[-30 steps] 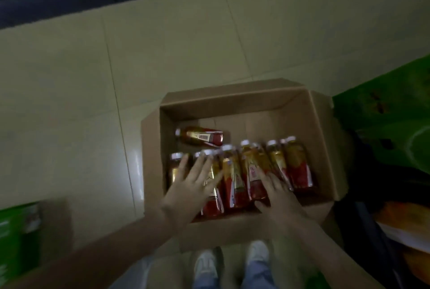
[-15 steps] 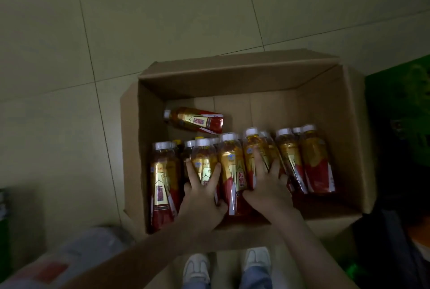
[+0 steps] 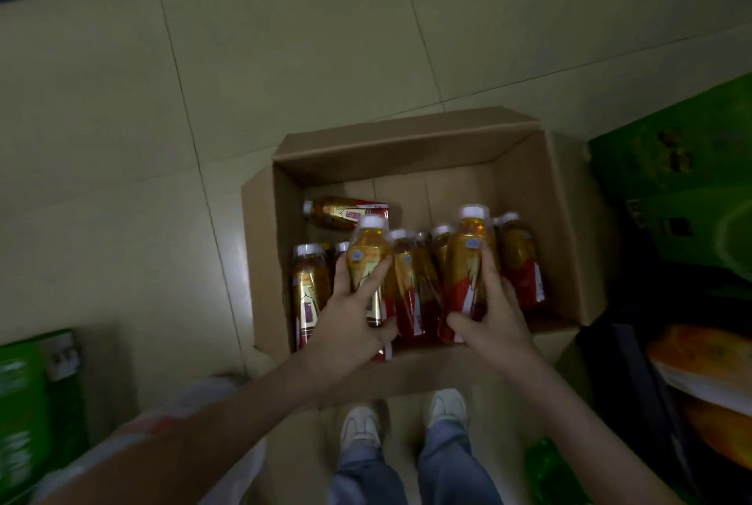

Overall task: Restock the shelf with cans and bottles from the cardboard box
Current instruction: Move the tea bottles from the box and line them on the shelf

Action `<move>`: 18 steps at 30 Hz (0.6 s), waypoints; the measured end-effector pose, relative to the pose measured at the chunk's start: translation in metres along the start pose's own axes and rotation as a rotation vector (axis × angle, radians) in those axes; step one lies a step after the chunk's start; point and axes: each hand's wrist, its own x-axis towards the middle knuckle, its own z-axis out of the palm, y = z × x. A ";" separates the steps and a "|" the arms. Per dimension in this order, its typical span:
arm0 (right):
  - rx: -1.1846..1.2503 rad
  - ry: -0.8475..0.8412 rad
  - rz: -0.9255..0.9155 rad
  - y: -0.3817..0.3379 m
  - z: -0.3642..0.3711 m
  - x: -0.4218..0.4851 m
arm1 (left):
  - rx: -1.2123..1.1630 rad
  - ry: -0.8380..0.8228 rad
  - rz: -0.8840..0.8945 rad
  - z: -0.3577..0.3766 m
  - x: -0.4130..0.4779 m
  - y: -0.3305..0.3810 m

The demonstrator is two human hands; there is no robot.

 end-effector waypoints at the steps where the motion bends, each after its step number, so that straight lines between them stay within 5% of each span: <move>1: 0.019 0.001 -0.030 -0.015 -0.008 -0.018 | -0.010 0.011 0.038 -0.013 -0.014 0.018; 10: 0.228 0.167 -0.291 -0.160 -0.124 -0.224 | -0.117 0.170 0.396 -0.151 -0.168 0.213; 18: 0.139 0.508 -0.482 -0.222 -0.262 -0.434 | 0.010 0.100 0.770 -0.203 -0.317 0.407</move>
